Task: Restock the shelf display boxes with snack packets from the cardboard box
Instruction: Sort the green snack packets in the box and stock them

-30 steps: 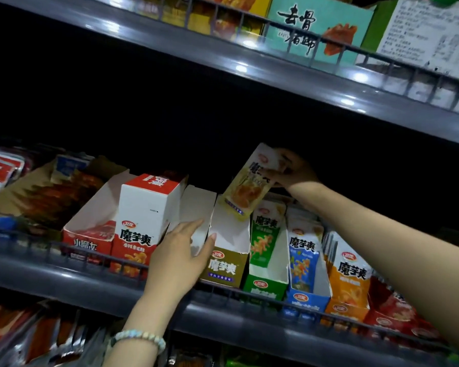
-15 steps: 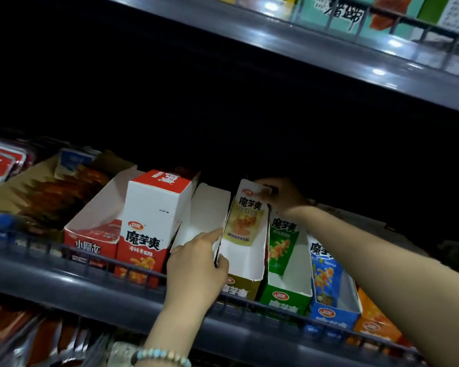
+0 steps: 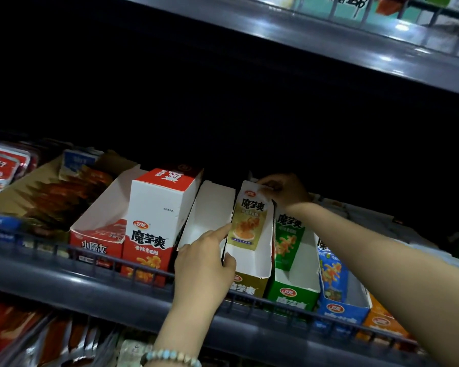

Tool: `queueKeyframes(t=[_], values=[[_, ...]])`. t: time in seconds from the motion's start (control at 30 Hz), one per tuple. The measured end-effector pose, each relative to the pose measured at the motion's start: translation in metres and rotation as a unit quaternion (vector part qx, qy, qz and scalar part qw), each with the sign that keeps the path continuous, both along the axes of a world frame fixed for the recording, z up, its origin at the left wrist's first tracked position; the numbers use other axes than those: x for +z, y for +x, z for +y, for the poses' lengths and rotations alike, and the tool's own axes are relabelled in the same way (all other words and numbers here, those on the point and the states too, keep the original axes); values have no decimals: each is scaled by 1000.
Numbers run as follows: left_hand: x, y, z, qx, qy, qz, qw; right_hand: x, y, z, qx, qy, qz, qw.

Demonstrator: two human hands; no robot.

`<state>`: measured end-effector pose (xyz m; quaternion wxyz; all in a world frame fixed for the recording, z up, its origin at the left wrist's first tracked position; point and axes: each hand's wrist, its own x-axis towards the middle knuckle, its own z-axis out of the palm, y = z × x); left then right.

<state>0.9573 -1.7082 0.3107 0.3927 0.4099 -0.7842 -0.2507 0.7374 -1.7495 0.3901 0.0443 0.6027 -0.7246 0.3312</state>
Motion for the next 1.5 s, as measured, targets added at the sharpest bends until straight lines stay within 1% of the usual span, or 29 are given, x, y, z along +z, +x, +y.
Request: queueKeyframes(t=[0.23,0.37,0.6,0.7,0.8,0.9,1.0,1.1,1.2,1.33,1.43,1.5], values=[[1,1,1,-5,-19,5,1000,20,2,8,25,7,-43,999],[-1,-1,0,4,-19,-8,1000,11,0,4,1,52,-1,999],[-5,-3,-4,10,-39,-13,999,4,3,0,-7,6,-4,1000],[-7,-3,-4,2,-49,-1,999,8,13,7,-18,-12,-30,999],[-6,0,1,-1,-71,2,997,16,24,30,6,11,-58,998],[5,5,15,-10,-106,9,994,24,40,69,1,58,-19,998],[17,11,37,-26,-121,32,992,21,52,116,35,51,-41,997],[19,18,71,-60,-114,52,990,9,57,172,51,62,-32,996],[-1,21,102,-93,-114,2,989,-18,57,228,41,113,-35,992],[-60,26,131,-116,-77,-85,987,-86,48,288,33,145,-63,987],[-112,27,154,-141,-67,-184,970,-143,42,320,-22,187,-98,977],[-144,29,168,-164,-35,-253,953,-180,44,337,-47,189,-122,973]])
